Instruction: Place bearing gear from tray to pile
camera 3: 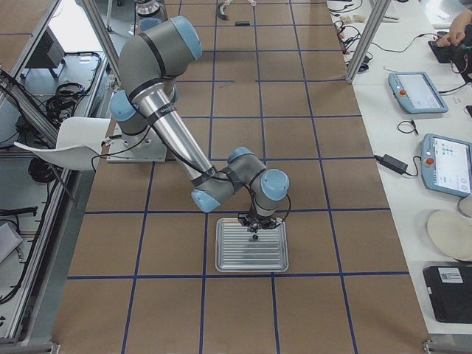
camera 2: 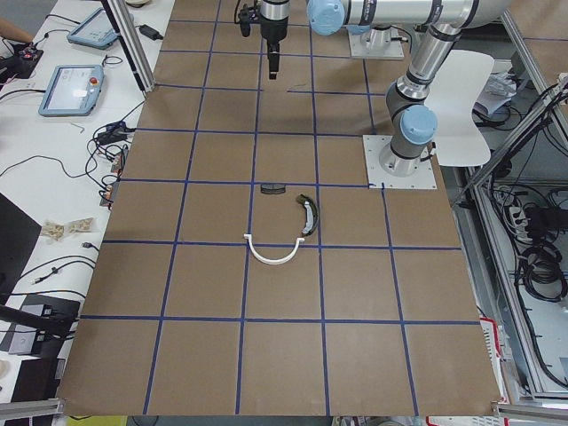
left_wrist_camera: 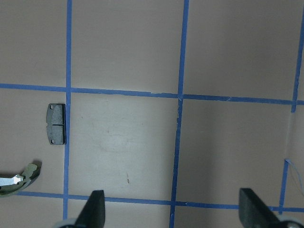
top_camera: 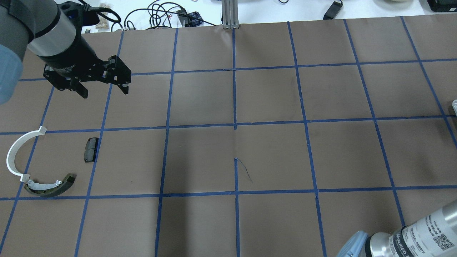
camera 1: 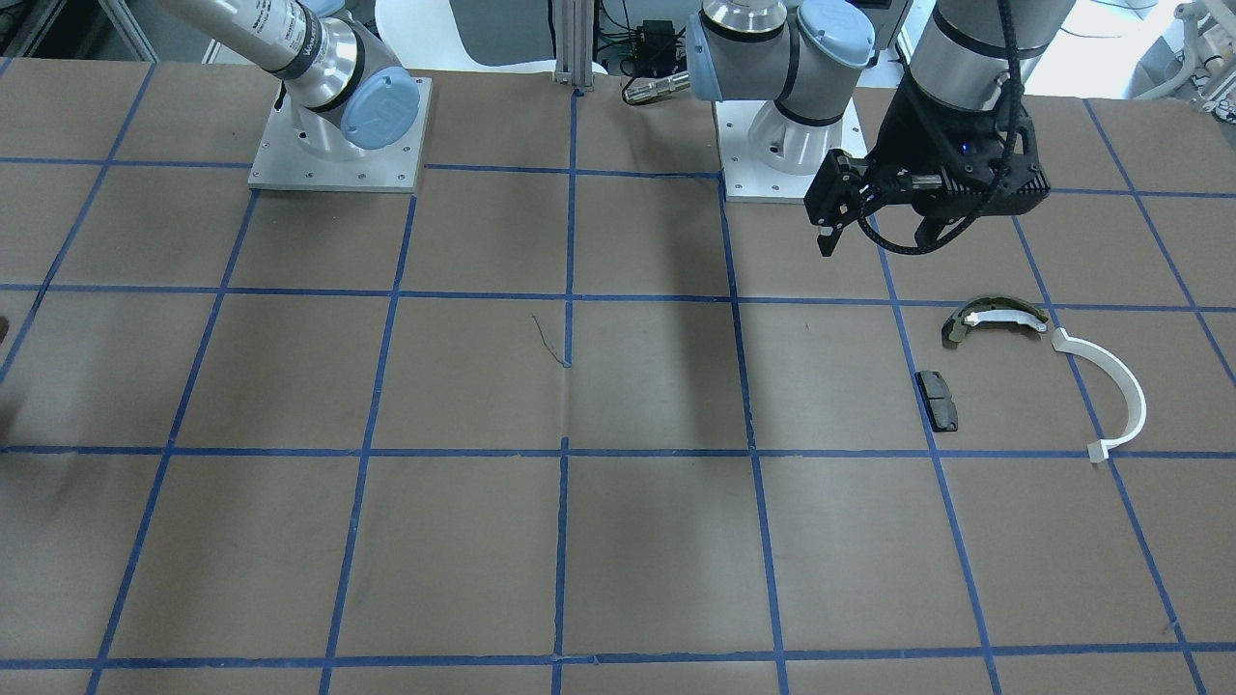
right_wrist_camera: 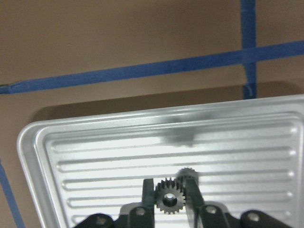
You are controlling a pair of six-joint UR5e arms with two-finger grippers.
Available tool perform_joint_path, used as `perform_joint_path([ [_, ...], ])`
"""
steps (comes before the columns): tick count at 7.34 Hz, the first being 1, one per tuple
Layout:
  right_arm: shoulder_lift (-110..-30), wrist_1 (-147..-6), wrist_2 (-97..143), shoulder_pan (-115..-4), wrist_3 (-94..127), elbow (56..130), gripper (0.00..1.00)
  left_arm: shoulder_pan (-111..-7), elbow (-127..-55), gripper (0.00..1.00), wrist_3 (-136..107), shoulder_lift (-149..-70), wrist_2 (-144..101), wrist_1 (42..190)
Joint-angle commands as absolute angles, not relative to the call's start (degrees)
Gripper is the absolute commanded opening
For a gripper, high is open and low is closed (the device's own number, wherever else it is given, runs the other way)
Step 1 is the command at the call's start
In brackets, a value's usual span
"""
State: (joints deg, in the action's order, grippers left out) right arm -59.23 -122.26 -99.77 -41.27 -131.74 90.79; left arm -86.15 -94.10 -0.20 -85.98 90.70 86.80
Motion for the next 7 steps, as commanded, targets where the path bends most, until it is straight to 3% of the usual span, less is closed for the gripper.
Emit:
perform_joint_path([
  [1, -65.54, -120.08, -99.93, -45.24, -128.00, 90.96, 0.00, -86.05, -94.13, 1.00, -0.18, -85.78, 90.70, 86.84],
  [3, -70.55, -110.96, -95.99, -49.55, -108.21, 91.14, 0.00, -86.13, -94.22, 1.00, -0.18, -85.87, 90.70, 86.84],
  [7, -76.47, -104.06, -93.52, -73.94, -63.68, 91.41, 0.00, -85.88, -92.81, 1.00, -0.44, -85.08, 90.97, 94.98],
])
